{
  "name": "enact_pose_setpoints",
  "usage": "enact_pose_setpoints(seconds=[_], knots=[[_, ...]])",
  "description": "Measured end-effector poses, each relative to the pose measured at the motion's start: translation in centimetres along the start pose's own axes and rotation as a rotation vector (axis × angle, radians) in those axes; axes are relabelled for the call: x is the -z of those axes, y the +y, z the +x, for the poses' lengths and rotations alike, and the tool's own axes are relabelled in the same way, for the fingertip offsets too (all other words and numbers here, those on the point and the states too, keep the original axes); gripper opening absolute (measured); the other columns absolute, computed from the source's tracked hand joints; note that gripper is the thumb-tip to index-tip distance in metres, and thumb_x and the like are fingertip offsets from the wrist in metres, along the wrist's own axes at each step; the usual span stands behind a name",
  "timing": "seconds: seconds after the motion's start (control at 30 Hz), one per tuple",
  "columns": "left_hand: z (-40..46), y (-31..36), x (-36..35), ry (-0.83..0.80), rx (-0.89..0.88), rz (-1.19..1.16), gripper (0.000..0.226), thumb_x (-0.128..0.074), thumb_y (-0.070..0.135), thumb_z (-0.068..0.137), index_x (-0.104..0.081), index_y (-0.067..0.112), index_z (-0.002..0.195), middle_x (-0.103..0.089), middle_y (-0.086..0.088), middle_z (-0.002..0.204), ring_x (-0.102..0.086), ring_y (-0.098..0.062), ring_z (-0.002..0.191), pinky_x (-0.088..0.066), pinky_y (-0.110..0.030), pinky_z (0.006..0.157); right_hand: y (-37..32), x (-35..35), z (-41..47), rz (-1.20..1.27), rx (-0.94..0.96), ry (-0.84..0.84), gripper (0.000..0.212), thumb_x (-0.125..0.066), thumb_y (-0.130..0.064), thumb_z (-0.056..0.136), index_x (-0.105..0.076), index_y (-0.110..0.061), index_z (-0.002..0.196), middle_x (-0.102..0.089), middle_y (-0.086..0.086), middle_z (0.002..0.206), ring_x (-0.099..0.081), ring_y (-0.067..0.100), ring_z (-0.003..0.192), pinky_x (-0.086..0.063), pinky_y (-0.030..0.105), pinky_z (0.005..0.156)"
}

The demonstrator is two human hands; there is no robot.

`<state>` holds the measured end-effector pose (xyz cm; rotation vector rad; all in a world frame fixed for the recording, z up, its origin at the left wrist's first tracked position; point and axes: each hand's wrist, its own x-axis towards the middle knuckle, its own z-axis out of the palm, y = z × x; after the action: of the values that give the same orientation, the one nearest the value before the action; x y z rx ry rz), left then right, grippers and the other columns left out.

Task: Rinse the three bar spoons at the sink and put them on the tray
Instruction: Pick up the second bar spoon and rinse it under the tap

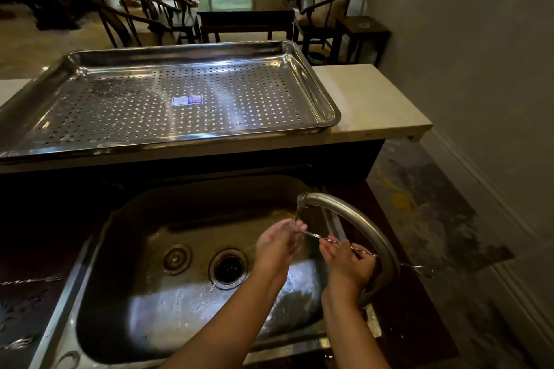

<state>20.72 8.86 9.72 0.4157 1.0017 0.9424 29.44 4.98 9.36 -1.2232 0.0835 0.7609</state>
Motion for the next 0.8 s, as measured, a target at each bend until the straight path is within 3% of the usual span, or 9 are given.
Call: enact_pose_setpoints(seconds=[0.13, 0.2, 0.27, 0.33, 0.5, 0.67, 0.8], knots=[[0.0, 0.3, -0.5, 0.079, -0.01, -0.084, 0.016, -0.047, 0.005, 0.094, -0.061, 0.0, 0.088, -0.073, -0.007, 0.06, -0.069, -0.011, 0.053, -0.056, -0.019, 0.052, 0.0, -0.3, -0.2, 0.004, -0.007, 0.005, 0.024, -0.04, 0.005, 0.093, -0.05, -0.001, 0.072, -0.055, 0.045, 0.102, -0.068, 0.016, 0.046, -0.058, 0.024, 0.046], [0.0, 0.4, -0.4, 0.114, -0.029, -0.154, 0.023, -0.042, 0.011, 0.097, -0.057, 0.0, 0.083, -0.072, -0.009, 0.058, -0.071, -0.015, 0.055, -0.058, -0.023, 0.054, -0.1, -0.5, -0.3, 0.012, -0.031, 0.001, 0.014, -0.04, 0.006, 0.092, -0.054, 0.007, 0.086, -0.057, 0.043, 0.1, -0.068, 0.016, 0.047, -0.057, 0.023, 0.046], [-0.3, 0.2, -0.3, 0.084, -0.042, -0.174, 0.029, -0.04, 0.021, 0.098, -0.058, 0.002, 0.085, -0.074, -0.012, 0.068, -0.073, -0.018, 0.066, -0.059, -0.028, 0.062, 0.0, -0.8, -0.6, 0.025, -0.056, -0.006, 0.02, -0.041, 0.006, 0.091, -0.05, 0.016, 0.106, -0.059, 0.041, 0.097, -0.068, 0.016, 0.047, -0.056, 0.022, 0.045], [-0.6, -0.1, -0.3, 0.038, -0.043, -0.159, 0.031, -0.038, 0.029, 0.098, -0.058, 0.006, 0.091, -0.074, -0.013, 0.086, -0.072, -0.02, 0.081, -0.056, -0.034, 0.073, 0.3, -1.2, -1.1, 0.018, -0.063, -0.019, 0.023, -0.04, 0.007, 0.092, -0.045, 0.018, 0.111, -0.061, 0.037, 0.091, -0.067, 0.014, 0.044, -0.053, 0.019, 0.041], [-0.5, 1.0, 0.7, 0.078, -0.131, -0.066, 0.012, -0.048, 0.008, 0.094, -0.058, 0.006, 0.088, -0.07, -0.012, 0.091, -0.071, -0.013, 0.075, -0.055, -0.029, 0.072, 1.8, -2.8, -2.3, 0.042, -0.094, -0.081, 0.024, -0.041, 0.003, 0.094, -0.041, 0.009, 0.117, -0.06, 0.038, 0.095, -0.068, 0.021, 0.052, -0.059, 0.024, 0.05], [-0.2, 2.3, 2.1, 0.08, -0.189, 0.038, 0.012, -0.053, -0.002, 0.088, -0.064, 0.003, 0.089, -0.069, -0.012, 0.088, -0.065, -0.018, 0.08, -0.055, -0.021, 0.067, 3.5, -4.7, -3.5, 0.058, -0.131, -0.143, 0.032, -0.054, 0.007, 0.086, -0.04, -0.002, 0.114, -0.063, 0.027, 0.091, -0.068, 0.024, 0.067, -0.06, 0.026, 0.055], [0.1, 2.5, 2.9, 0.107, -0.196, 0.088, 0.016, -0.053, 0.009, 0.091, -0.068, 0.005, 0.094, -0.071, -0.004, 0.08, -0.065, -0.013, 0.075, -0.052, -0.019, 0.061, 4.4, -6.1, -4.2, 0.026, -0.139, -0.185, 0.034, -0.063, 0.009, 0.079, -0.042, -0.014, 0.092, -0.063, 0.015, 0.084, -0.069, 0.013, 0.063, -0.056, 0.02, 0.054]])
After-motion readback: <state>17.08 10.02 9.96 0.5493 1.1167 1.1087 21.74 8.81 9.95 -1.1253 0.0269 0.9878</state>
